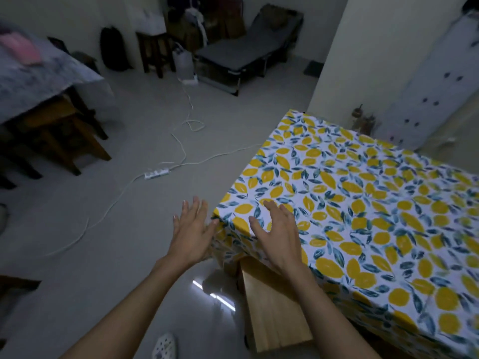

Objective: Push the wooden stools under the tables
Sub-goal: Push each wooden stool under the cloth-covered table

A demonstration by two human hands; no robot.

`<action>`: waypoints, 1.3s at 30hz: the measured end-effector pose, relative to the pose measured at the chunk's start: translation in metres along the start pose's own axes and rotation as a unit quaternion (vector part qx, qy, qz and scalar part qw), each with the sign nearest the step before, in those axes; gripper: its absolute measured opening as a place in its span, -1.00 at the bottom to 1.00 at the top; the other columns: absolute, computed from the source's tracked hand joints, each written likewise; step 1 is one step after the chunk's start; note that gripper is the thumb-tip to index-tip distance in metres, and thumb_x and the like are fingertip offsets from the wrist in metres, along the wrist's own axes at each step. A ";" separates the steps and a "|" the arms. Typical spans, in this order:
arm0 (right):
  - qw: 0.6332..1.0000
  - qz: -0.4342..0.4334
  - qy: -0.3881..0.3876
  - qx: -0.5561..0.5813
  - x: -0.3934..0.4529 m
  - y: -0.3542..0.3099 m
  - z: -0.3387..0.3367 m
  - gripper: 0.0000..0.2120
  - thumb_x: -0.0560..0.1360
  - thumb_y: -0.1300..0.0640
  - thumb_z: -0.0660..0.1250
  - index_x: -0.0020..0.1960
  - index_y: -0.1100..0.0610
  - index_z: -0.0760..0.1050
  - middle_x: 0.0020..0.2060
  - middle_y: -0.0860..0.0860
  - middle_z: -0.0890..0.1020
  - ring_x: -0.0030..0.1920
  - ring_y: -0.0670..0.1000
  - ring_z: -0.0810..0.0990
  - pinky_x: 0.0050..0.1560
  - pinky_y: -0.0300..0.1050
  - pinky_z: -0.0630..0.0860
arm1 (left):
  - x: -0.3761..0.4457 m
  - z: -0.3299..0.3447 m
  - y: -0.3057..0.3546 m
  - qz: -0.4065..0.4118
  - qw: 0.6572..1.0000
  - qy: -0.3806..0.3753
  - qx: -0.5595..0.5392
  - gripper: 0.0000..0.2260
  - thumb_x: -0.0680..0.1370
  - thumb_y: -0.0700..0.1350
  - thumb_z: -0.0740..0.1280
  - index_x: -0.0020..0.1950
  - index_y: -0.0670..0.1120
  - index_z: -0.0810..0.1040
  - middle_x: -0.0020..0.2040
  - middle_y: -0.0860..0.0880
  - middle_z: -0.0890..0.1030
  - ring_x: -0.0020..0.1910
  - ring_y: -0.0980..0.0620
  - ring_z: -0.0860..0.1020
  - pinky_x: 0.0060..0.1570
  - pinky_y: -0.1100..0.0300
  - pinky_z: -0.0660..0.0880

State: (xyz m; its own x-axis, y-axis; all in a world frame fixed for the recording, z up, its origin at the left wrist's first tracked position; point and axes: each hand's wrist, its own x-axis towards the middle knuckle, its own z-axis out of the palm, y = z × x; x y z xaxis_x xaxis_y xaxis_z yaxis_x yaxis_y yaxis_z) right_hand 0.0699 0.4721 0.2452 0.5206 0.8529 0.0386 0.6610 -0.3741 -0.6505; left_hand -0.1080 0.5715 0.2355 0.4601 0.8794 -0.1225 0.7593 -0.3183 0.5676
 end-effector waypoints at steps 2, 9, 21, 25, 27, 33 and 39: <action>1.000 0.004 0.001 0.002 0.016 -0.027 -0.007 -0.40 0.51 -0.25 0.21 0.46 0.00 0.26 0.47 -0.03 0.31 0.50 0.00 0.10 0.42 0.05 0.21 | 0.014 -0.032 0.000 0.007 1.000 0.003 0.000 -0.44 0.60 0.14 0.08 0.53 -0.03 0.04 0.57 -0.03 -0.09 0.53 -0.07 -0.19 0.44 -0.10 -0.22; 0.999 0.023 0.015 -0.031 0.093 -0.101 -0.001 -0.34 0.50 -0.30 0.16 0.49 -0.01 0.21 0.51 -0.02 0.23 0.52 0.03 0.04 0.46 0.16 0.12 | 0.109 -0.120 -0.011 0.056 0.998 -0.022 -0.004 -0.44 0.58 0.17 0.10 0.53 0.00 0.08 0.57 -0.05 -0.06 0.52 -0.11 -0.21 0.44 -0.14 -0.21; 0.986 0.114 0.109 -0.061 0.250 -0.174 0.019 -0.37 0.51 -0.26 0.18 0.47 0.04 0.22 0.49 0.02 0.26 0.52 0.07 0.07 0.47 0.14 0.11 | 0.310 -0.199 -0.021 0.152 0.984 -0.094 0.015 -0.45 0.58 0.19 0.10 0.52 0.02 0.11 0.57 -0.04 -0.02 0.53 -0.14 -0.17 0.46 -0.14 -0.18; 0.979 0.141 0.131 -0.067 0.311 -0.162 0.016 -0.35 0.52 -0.24 0.19 0.48 0.07 0.21 0.51 0.05 0.22 0.52 0.09 0.04 0.48 0.14 0.08 | 0.383 -0.192 -0.005 0.184 0.975 -0.123 0.018 -0.45 0.58 0.19 0.10 0.52 0.04 0.11 0.57 -0.04 -0.04 0.53 -0.14 -0.17 0.44 -0.15 -0.20; 0.976 0.151 0.143 -0.071 0.347 -0.150 0.012 -0.36 0.52 -0.25 0.19 0.48 0.07 0.22 0.51 0.06 0.24 0.52 0.09 0.05 0.48 0.12 0.07 | 0.423 -0.185 0.008 0.201 0.970 -0.133 0.022 -0.45 0.58 0.20 0.10 0.52 0.04 0.10 0.57 -0.04 -0.04 0.53 -0.15 -0.17 0.45 -0.15 -0.20; 0.965 0.180 0.177 -0.066 0.478 -0.108 -0.016 -0.36 0.51 -0.25 0.19 0.46 0.09 0.24 0.47 0.05 0.30 0.50 0.12 0.11 0.46 0.09 0.11 | 0.557 -0.170 0.063 0.239 0.958 -0.149 0.049 -0.44 0.58 0.20 0.09 0.53 0.04 0.09 0.57 -0.05 -0.03 0.52 -0.15 -0.16 0.45 -0.15 -0.18; 0.956 0.215 0.183 -0.082 0.594 -0.069 -0.056 -0.35 0.50 -0.28 0.16 0.43 0.10 0.27 0.41 0.10 0.38 0.45 0.15 0.20 0.41 0.11 0.19 | 0.690 -0.155 0.140 0.287 0.939 -0.172 0.075 -0.44 0.58 0.20 0.09 0.53 0.03 0.08 0.57 -0.04 -0.03 0.53 -0.13 -0.16 0.46 -0.15 -0.17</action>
State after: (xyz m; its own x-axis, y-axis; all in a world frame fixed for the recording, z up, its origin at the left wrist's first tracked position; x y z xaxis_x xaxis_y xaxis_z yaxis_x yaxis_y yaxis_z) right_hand 0.3642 0.9838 0.3554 0.8973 0.4345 0.0777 0.4045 -0.7388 -0.5390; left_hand 0.2444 1.1885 0.3565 0.9158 0.3886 -0.1011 0.3841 -0.7741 0.5033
